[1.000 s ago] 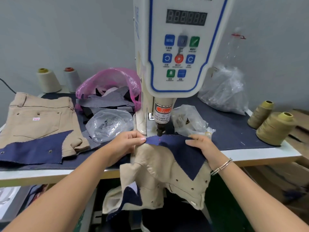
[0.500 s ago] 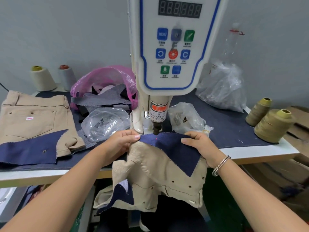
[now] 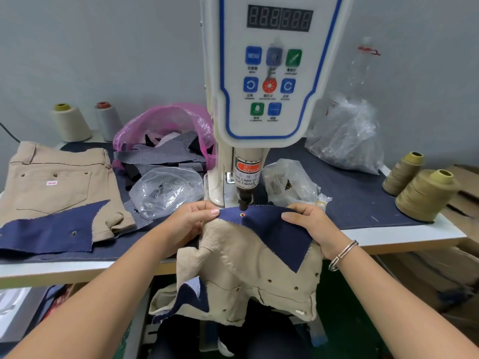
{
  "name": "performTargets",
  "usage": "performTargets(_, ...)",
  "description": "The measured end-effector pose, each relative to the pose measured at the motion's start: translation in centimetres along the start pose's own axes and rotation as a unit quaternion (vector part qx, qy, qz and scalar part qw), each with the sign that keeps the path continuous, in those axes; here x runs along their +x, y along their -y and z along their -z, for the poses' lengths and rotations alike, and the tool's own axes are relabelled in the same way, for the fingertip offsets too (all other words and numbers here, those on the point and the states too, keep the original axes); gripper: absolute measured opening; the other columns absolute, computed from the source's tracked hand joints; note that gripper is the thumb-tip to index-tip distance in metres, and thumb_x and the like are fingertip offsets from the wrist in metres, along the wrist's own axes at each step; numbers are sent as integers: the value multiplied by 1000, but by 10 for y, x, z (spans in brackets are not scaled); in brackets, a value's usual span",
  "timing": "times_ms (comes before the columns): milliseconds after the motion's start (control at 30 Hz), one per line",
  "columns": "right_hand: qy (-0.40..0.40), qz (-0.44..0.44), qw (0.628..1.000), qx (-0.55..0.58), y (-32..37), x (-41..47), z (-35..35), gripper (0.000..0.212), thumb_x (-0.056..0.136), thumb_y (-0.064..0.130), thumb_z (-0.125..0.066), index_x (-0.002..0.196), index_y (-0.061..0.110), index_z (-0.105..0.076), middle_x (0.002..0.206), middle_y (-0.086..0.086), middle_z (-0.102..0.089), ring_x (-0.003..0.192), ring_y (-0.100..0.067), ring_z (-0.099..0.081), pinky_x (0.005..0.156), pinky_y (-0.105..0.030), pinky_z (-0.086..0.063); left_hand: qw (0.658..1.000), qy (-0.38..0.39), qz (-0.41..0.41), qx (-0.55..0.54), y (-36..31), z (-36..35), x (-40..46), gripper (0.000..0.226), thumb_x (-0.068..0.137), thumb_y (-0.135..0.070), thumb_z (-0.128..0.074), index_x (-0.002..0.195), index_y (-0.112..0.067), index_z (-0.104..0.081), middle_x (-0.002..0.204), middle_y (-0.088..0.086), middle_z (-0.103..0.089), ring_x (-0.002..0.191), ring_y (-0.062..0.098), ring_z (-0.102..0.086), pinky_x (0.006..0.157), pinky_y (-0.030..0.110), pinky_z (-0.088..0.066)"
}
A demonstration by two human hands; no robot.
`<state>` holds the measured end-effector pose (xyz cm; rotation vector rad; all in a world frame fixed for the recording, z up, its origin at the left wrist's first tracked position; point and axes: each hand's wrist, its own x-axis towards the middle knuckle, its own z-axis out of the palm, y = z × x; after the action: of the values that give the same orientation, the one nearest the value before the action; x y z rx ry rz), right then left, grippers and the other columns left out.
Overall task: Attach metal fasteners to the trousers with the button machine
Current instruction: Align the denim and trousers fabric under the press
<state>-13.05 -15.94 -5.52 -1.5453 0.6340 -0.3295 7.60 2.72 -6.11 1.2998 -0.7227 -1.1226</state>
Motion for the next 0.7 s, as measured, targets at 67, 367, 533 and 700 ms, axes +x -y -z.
performTargets(67,0,5,1000,-7,1,-1,-1,10,84,21,-67,78,24,-74,85,1,-74,75,-8,-67,64,-20,-50,1000,3,-2,3,-1,0,0,12,75,-22,-63,63,-18,-64,60,0,-59,50,10,-54,50,17,-45)
performTargets(367,50,38,998,-9,8,-14,-3,3,71,30,-70,69,28,-71,73,6,-68,68,-5,-63,60,-18,-48,998,33,-1,46,-10,-3,-11,11,71,-18,-60,71,-11,-53,59,1,-48,51,11,-44,50,20,-35)
performTargets(533,68,57,995,-55,20,-25,-9,14,81,20,-70,69,26,-70,69,6,-67,63,-3,-61,57,-15,-47,979,98,3,180,-33,-18,-27,18,79,-32,-54,73,-16,-58,69,-3,-49,64,7,-46,60,19,-36)
performTargets(700,-96,154,964,-194,8,-42,-19,17,84,18,-70,90,33,-66,90,11,-66,91,1,-57,78,-9,-41,968,128,-13,218,-54,-34,-40,33,90,-26,-60,58,-21,-64,61,-5,-57,58,12,-50,61,21,-39)
